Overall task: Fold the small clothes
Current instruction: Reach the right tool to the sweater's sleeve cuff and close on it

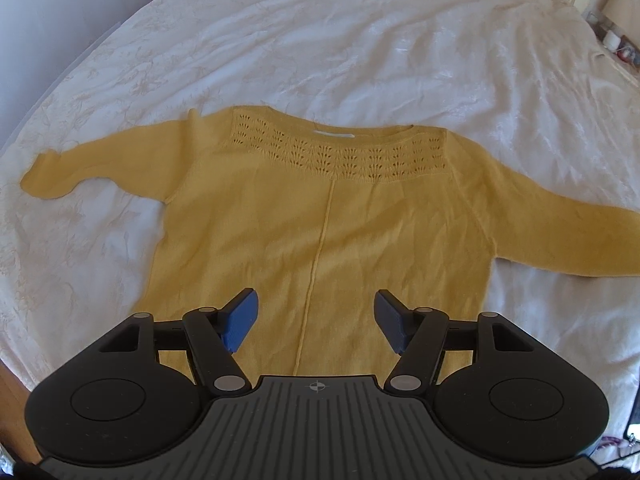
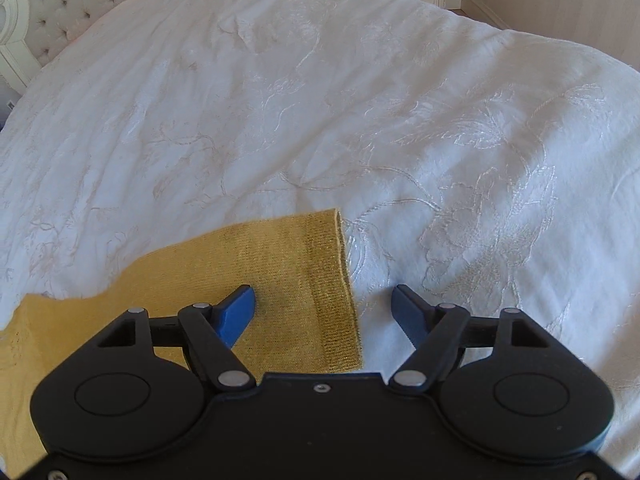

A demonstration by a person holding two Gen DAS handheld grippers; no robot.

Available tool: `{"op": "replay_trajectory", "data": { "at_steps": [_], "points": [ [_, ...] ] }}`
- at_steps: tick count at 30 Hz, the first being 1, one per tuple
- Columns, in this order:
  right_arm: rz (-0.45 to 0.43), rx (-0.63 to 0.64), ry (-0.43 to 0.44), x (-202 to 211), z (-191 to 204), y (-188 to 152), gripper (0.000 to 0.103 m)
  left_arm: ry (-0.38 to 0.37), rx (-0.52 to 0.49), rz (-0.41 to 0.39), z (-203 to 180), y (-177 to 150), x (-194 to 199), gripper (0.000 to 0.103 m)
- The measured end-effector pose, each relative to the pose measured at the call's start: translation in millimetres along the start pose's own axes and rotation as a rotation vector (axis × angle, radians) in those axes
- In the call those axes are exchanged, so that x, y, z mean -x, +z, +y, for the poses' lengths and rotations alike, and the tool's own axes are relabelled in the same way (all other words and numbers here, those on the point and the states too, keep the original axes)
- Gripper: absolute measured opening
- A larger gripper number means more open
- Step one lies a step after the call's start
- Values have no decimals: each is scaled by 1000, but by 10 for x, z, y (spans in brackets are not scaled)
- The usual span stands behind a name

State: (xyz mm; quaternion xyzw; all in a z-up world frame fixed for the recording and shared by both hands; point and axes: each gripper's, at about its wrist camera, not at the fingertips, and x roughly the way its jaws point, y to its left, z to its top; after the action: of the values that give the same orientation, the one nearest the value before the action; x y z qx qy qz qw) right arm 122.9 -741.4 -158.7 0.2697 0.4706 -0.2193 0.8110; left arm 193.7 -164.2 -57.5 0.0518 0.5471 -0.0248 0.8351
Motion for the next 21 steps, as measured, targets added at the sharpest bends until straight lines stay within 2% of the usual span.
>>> {"op": "replay_trajectory", "data": {
  "at_steps": [3, 5, 8, 10, 11, 15, 21],
  "points": [
    [17, 16, 9, -41, -12, 12, 77, 3, 4, 4, 5, -26, -2, 63],
    [18, 29, 13, -53, -10, 12, 73, 4, 5, 6, 11, -40, -4, 63],
    [15, 43, 23, -25, 24, -3, 54, -1, 3, 14, 29, -55, -27, 63],
    [24, 37, 59, -11, 36, -2, 25, -8, 1, 16, 44, -62, -37, 63],
    [25, 28, 76, -6, 44, 1, 21, -12, 0, 15, 55, -63, -36, 63],
    [-5, 31, 85, 117, 202, -9, 19, -20, -8, -2, 108, -68, -27, 63],
    [-76, 52, 197, 481, 743, -26, 18, -38, -8, -5, 306, -62, -118, 63]
  ]
}}
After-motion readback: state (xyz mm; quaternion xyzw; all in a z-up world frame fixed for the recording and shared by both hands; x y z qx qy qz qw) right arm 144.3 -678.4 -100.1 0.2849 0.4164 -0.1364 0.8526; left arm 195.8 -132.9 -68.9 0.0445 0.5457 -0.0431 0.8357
